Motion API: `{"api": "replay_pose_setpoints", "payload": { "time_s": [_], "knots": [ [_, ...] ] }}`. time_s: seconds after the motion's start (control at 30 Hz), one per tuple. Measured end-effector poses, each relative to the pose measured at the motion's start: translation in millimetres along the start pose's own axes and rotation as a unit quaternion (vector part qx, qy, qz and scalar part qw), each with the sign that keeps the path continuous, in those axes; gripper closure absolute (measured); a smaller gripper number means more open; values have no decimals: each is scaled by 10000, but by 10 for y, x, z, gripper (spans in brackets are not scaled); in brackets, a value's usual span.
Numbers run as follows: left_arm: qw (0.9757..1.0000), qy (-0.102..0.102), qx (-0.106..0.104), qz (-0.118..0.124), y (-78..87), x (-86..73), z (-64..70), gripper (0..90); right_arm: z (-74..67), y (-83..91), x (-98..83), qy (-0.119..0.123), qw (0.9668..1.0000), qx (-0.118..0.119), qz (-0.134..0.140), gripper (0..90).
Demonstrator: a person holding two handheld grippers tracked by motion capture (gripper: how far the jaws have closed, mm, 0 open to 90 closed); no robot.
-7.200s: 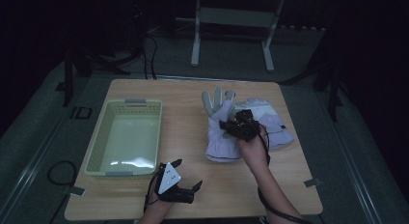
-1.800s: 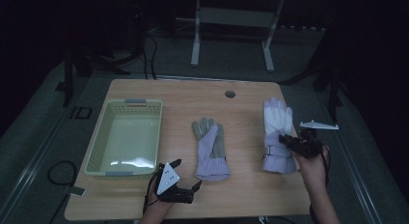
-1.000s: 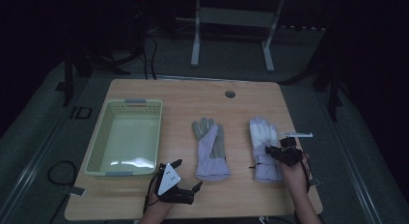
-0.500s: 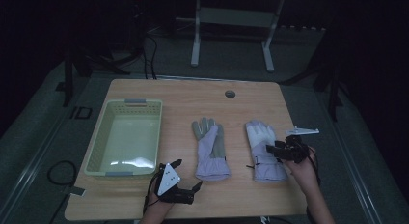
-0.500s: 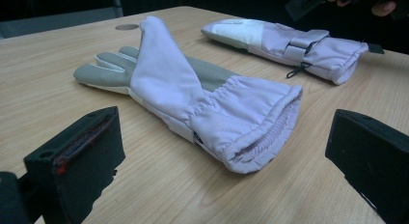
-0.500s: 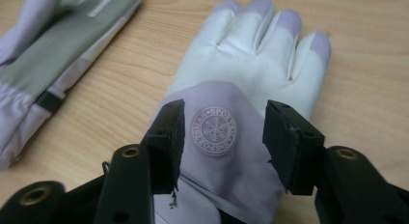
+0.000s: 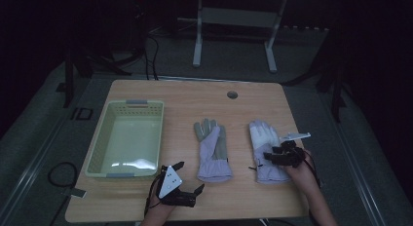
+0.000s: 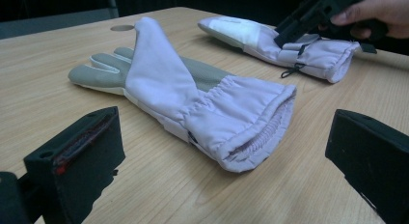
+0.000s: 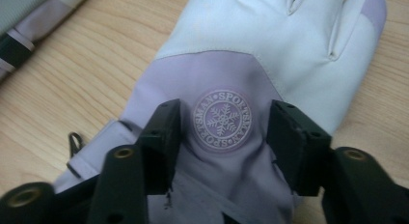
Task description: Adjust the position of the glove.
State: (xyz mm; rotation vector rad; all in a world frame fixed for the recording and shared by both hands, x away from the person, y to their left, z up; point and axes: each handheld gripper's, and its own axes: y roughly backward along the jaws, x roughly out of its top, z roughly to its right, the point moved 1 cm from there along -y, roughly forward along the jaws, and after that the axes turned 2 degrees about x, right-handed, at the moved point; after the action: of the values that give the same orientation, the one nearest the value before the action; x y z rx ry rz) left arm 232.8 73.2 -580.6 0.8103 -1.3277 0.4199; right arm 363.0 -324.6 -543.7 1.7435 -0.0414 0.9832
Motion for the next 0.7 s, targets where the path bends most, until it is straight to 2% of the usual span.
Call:
{"api": "replay_pose_setpoints", "payload": {
  "time_s": [0.03,0.07,0.1,0.27,0.4,0.6,0.7],
  "knots": [
    [10000,1,-2,-10,1,0,-3,1,-4,-6,-19,3,10000,60,22,594],
    [10000,4,-2,-8,1,0,-2,1,-7,-7,-33,-50,9999,92,44,629],
    [10000,-10,0,-3,2,0,-1,1,-16,-9,-42,-126,9999,79,62,656],
    [10000,-11,8,7,4,-1,0,1,-78,33,-7,-215,9998,-25,18,778],
    [10000,-1,15,-6,2,0,-2,1,-69,125,40,-318,9995,-21,68,799],
    [10000,14,26,3,0,0,-1,1,-61,273,125,-352,9992,-21,171,802],
    [10000,1,26,-1,2,0,-3,1,-83,460,257,-364,9987,-100,354,802]
  ]
}}
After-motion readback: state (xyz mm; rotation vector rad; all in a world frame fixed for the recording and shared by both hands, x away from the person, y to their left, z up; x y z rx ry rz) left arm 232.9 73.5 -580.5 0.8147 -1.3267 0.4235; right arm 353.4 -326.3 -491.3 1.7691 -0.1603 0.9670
